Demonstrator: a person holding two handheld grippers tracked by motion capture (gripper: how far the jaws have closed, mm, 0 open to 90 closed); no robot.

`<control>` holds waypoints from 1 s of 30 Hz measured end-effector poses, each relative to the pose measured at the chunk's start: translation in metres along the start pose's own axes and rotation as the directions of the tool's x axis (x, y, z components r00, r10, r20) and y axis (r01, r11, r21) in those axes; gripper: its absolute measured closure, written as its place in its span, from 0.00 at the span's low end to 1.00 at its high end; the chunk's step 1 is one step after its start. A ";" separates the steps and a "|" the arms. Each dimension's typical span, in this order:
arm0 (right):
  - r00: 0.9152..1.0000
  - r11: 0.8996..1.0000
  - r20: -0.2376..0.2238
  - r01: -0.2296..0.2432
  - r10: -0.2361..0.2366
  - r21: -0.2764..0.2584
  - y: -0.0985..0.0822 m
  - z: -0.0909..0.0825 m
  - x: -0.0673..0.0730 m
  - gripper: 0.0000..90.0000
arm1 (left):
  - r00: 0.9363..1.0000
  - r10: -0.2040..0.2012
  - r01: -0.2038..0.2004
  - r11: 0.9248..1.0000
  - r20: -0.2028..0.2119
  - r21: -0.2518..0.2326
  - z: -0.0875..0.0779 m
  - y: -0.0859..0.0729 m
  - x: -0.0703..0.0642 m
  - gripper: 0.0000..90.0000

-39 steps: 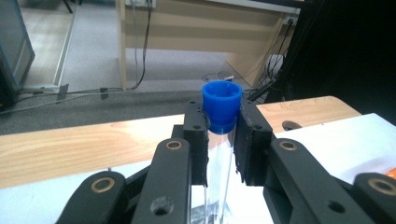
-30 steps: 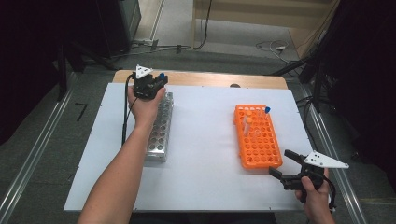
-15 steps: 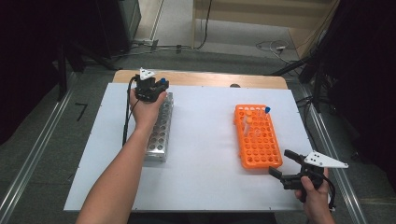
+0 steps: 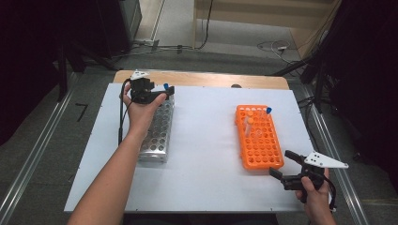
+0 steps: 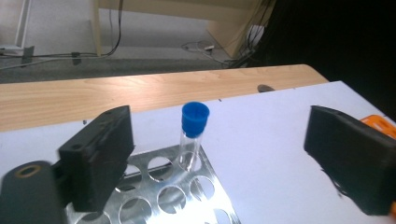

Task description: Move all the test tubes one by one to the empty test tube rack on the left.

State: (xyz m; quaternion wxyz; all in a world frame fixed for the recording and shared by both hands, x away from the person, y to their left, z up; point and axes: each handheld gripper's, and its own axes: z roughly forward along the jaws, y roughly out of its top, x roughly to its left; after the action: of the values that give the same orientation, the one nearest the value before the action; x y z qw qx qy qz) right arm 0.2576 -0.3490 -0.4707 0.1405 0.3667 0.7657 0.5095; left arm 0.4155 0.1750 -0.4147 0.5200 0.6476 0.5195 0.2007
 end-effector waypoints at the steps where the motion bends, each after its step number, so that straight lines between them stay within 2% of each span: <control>1: 1.000 1.000 0.001 -0.001 0.001 0.000 0.000 0.000 0.000 0.00 | 1.000 0.000 0.000 1.000 0.011 0.001 -0.003 -0.001 -0.001 0.03; 12: 1.000 1.000 0.012 -0.001 0.001 -0.001 0.002 0.000 0.001 0.00 | 0.997 0.023 -0.022 1.000 0.080 -0.018 -0.043 -0.019 -0.018 0.00; 21: 1.000 1.000 0.020 -0.010 0.010 0.000 0.002 0.000 -0.002 0.00 | 0.989 0.075 -0.073 0.997 0.125 -0.023 -0.074 -0.041 -0.038 0.00; 30: 1.000 1.000 0.022 -0.010 0.010 0.002 0.003 0.002 -0.002 0.00 | 0.984 0.124 -0.118 0.992 0.127 -0.051 -0.102 -0.062 -0.054 0.00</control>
State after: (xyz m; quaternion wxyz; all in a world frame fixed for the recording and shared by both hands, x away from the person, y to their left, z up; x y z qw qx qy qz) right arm 0.2613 -0.3481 -0.4698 0.1458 0.3762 0.7629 0.5052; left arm 0.2848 0.1694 -0.4158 0.5534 0.6783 0.4398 0.2003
